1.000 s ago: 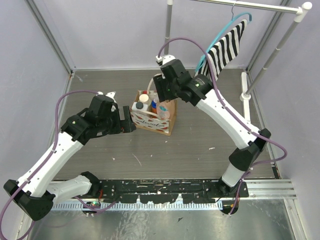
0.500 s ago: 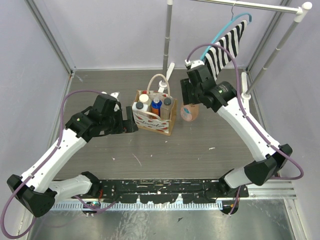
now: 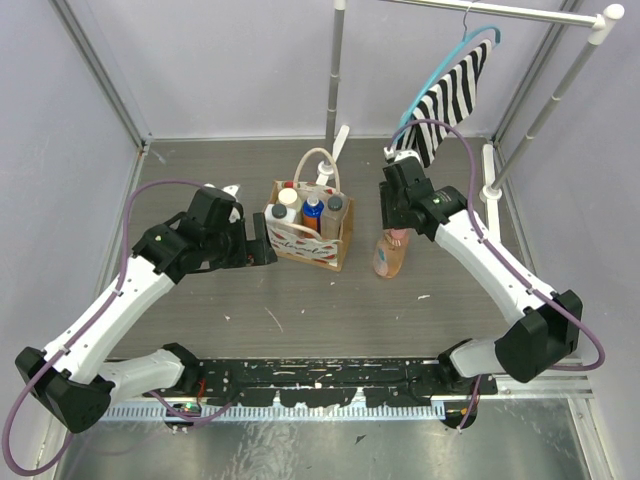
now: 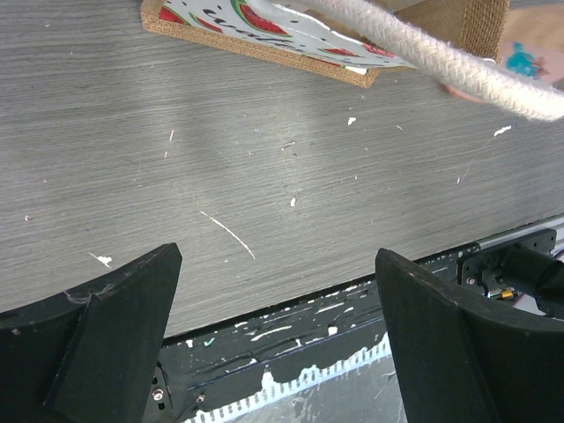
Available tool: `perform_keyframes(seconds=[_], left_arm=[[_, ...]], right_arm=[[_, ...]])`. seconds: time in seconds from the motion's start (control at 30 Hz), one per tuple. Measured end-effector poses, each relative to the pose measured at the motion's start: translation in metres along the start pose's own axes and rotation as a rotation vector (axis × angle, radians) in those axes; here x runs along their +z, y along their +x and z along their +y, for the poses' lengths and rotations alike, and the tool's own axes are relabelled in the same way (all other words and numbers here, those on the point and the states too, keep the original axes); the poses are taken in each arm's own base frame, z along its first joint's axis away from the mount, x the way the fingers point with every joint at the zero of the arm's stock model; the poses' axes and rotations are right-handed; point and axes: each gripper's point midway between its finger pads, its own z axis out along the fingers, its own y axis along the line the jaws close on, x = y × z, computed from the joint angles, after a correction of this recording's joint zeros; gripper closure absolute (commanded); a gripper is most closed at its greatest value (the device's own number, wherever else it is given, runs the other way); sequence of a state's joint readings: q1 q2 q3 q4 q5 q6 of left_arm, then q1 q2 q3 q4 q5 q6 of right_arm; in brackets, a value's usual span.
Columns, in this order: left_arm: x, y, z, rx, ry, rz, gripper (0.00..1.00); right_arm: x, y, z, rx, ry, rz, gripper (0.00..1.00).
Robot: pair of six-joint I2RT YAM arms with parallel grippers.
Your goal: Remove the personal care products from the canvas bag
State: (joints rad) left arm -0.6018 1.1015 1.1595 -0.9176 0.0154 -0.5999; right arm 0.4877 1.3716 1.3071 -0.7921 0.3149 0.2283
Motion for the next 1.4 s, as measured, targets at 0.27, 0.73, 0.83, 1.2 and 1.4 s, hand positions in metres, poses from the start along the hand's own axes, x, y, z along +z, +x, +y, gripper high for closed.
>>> perform_keyframes(seconds=[0.27,0.73,0.83,1.2,1.4], left_arm=[[-0.004,0.0,0.0,-0.007,0.01,-0.012,0.01],[-0.008,0.002,0.0,-0.022,0.018,-0.022,0.01],[-0.012,0.001,-0.001,-0.022,0.025,-0.033,0.01],[-0.013,0.005,0.004,-0.023,0.02,-0.04,0.01],[-0.014,0.006,0.005,-0.024,0.018,-0.042,0.01]], right_arm=[[-0.015,-0.019,0.018,0.005,-0.087,-0.059,0.2],[-0.017,-0.065,0.103,-0.058,-0.356,-0.149,0.31],[0.0,-0.059,0.111,-0.07,-0.365,-0.113,0.32],[0.032,-0.05,0.127,-0.077,-0.37,-0.052,0.33],[0.049,-0.041,0.131,-0.072,-0.36,-0.014,0.33]])
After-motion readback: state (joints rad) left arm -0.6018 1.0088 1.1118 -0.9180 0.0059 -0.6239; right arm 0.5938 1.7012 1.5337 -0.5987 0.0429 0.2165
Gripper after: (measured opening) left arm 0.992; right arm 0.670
